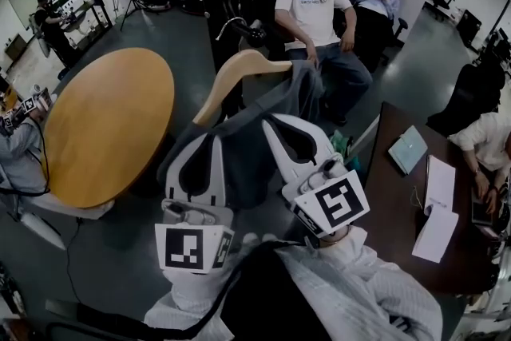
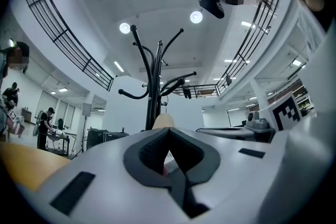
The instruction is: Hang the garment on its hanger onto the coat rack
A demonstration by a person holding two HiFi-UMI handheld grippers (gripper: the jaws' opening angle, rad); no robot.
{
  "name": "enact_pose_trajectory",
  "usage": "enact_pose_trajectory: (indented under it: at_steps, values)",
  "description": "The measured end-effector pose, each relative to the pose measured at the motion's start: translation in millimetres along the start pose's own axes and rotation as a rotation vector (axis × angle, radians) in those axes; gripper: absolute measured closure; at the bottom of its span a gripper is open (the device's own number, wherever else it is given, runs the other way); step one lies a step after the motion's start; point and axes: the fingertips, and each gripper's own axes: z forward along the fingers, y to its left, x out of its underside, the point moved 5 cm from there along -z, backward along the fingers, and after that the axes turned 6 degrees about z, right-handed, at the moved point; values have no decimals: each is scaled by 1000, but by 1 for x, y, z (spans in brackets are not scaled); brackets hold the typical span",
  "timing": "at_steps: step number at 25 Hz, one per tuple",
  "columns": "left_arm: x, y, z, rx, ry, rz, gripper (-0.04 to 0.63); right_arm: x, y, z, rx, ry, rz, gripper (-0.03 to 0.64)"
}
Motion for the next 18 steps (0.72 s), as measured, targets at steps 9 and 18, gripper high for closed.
enact_pose_trajectory:
  at_steps: [9,18]
  values:
    - [-2,-1,14,19,19,-3,591,-2,-12,2,15,22,-2,617]
    - [-8,-3,18,31,27,8,591,-8,-15,0,25,24,-5,617]
